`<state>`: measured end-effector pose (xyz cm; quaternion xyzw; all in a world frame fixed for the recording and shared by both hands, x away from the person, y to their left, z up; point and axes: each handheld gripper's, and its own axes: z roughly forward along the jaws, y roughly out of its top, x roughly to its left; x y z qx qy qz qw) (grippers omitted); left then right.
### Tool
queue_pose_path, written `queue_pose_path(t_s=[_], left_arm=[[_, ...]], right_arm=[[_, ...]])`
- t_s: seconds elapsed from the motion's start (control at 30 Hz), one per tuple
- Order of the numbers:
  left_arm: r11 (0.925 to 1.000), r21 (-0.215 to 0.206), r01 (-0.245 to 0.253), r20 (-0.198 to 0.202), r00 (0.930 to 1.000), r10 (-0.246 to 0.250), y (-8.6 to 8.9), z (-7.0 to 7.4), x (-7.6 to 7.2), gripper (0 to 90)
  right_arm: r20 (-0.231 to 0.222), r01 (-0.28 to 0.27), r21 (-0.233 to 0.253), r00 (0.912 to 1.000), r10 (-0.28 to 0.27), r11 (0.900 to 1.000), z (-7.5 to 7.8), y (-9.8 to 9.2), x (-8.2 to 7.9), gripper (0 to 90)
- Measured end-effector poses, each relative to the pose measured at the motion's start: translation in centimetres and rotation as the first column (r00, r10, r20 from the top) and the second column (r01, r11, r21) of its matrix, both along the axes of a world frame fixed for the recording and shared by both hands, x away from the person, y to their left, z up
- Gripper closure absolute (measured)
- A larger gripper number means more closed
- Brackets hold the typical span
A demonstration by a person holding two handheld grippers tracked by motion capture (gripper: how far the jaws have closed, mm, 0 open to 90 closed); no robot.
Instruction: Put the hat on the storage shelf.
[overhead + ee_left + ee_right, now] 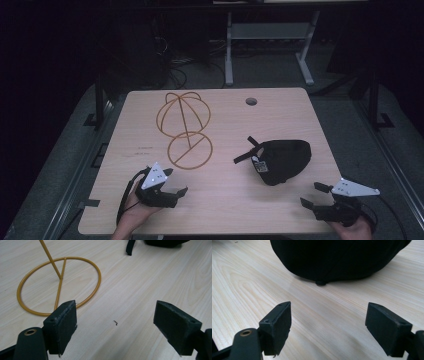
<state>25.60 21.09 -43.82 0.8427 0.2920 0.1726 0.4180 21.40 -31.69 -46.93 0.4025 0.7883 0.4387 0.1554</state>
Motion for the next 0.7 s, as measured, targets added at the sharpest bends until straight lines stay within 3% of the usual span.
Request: queue_pose_path(t_s=[0.3, 0.47, 0.6, 0.7], left_arm=[[0.9980, 0.042, 0.046, -0.008, 0.9989, -0.046, -0.4, -0.3, 0.1, 20.7], [0.9964, 0.000, 0.085, -0.009, 0.9964, -0.085, -1.1, 0.4, -0.4, 21.0], [0.9935, 0.016, 0.113, -0.008, 0.9936, -0.113, -1.8, 0.9, -0.6, 22.0], [0.9930, -0.009, 0.118, -0.011, 0.9929, -0.118, -2.4, 1.1, -0.5, 21.7]], right_arm=[[-0.007, -0.006, -0.002, 1.0000, 0.006, 1.000, -0.2, 0.2, 0.2, 20.2], [0.001, 0.005, -0.002, 1.0000, -0.005, 1.000, 0.1, 0.2, 0.1, 20.0], [0.004, 0.001, -0.003, 1.0000, 0.000, 1.000, 0.1, 0.4, -0.1, 20.0], [0.007, -0.001, 0.002, 1.0000, 0.001, 1.000, 0.1, 0.3, 0.0, 19.6]])
